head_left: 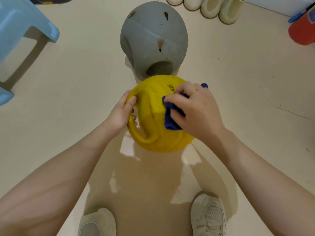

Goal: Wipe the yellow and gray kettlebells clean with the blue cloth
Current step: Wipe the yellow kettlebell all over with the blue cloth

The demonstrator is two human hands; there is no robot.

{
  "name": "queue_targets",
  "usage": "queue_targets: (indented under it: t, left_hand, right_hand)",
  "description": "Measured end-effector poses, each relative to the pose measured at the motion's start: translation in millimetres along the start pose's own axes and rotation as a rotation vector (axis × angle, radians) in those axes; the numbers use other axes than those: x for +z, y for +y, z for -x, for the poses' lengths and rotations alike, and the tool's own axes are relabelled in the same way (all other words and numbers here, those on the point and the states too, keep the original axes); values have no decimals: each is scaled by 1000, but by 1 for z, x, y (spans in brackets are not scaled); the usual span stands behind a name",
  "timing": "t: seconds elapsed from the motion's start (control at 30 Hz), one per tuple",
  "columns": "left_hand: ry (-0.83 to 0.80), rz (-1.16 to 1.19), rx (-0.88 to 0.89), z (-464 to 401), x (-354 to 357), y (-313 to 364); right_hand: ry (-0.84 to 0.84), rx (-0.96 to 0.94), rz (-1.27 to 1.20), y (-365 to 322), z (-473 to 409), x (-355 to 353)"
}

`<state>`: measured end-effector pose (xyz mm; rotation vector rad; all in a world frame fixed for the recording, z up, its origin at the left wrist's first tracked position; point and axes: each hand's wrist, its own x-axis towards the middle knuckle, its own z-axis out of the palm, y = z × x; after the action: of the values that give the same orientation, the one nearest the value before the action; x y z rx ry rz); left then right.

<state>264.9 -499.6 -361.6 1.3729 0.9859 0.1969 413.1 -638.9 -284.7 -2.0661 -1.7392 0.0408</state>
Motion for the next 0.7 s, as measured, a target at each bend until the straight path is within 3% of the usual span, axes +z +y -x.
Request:
queue_targets:
  t: [0.1, 0.13, 0.23, 0.3, 0.43, 0.47, 0.53, 0.63, 0.7]
  left_hand:
    - [-40, -62, 27, 1, -1, 1]
    - [-40, -92, 46, 0, 0, 2]
    - [-60, -145, 89, -4, 0, 3]
    - [-81, -170, 96, -7, -1, 1]
    - [-109, -199, 107, -7, 0, -4]
    - [-116, -193, 107, -7, 0, -4]
    - [-121, -181, 116, -7, 0, -4]
    - [-120, -172, 96, -12, -5, -3]
    - [-125, -184, 111, -12, -4, -2]
  right_hand:
    - [64, 275, -67, 4, -17, -1]
    - [26, 225, -61, 1, -15, -1]
    - [-196, -182, -49, -14, -3, -3]
    - [-287, -228, -41, -12, -9, -7]
    - [-93, 262, -103, 15, -31, -5]
    - [-76, 291, -136, 15, -29, -5]
    - [-116, 106, -141, 4, -16, -6]
    - [-319, -236, -130, -13, 5, -10]
    - [-295, -209, -138, -6, 0, -8]
